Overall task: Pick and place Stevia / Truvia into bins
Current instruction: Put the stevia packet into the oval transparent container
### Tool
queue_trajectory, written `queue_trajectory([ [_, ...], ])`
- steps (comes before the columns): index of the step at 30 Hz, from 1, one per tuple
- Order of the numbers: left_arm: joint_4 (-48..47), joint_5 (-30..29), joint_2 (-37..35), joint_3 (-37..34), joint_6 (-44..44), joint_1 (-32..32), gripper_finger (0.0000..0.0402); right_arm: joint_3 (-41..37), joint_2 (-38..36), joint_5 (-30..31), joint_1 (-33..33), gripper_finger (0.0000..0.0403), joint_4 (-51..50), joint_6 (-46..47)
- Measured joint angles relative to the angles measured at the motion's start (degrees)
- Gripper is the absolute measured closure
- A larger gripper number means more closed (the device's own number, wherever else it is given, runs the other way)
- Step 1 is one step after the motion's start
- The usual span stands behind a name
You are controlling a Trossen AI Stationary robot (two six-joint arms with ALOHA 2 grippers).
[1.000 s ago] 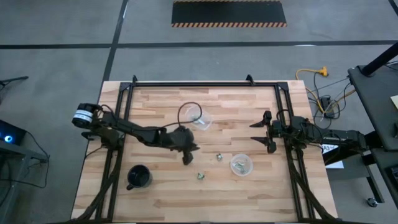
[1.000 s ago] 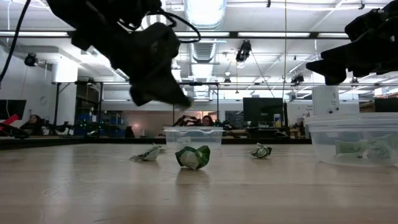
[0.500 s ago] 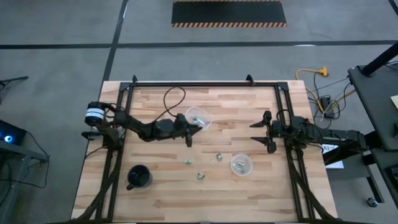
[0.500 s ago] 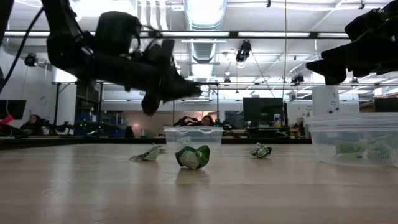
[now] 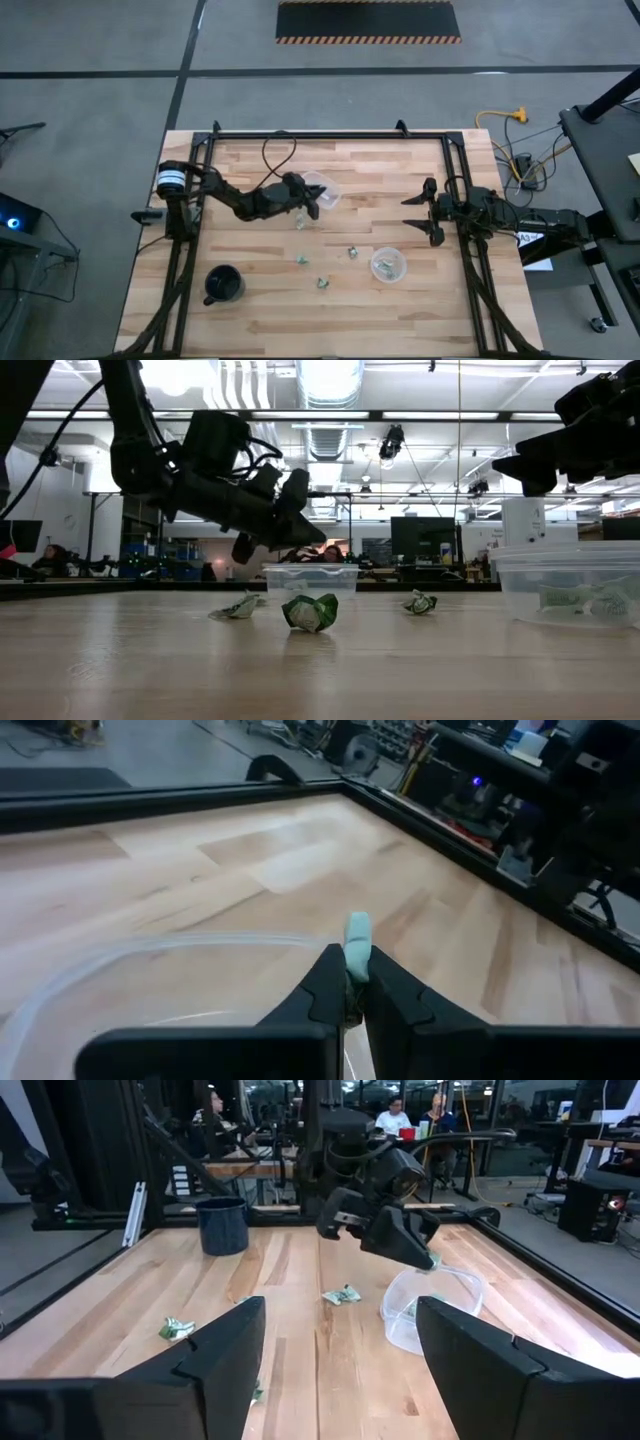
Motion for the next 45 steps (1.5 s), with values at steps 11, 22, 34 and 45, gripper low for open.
queue_trajectory([
  [11,0.0,-0.4,-1.0,0.9,4.2,0.3,0.0347,0.0,0.0,0.0,0.0,0.0154,0.0,0.0],
  [22,0.5,0.7,-1.3,1.1,11.1,0.2,0.0339,0.0,0.0,0.0,0.0,0.0150,0.0,0.0],
  [34,0.4,1.3,-1.4,1.1,11.2,0.2,0.0338,0.0,0.0,0.0,0.0,0.0156,0.0,0.0],
  [45,0.4,1.4,-1.4,1.1,11.3,0.2,0.0337,0.0,0.0,0.0,0.0,0.0149,0.0,0.0],
])
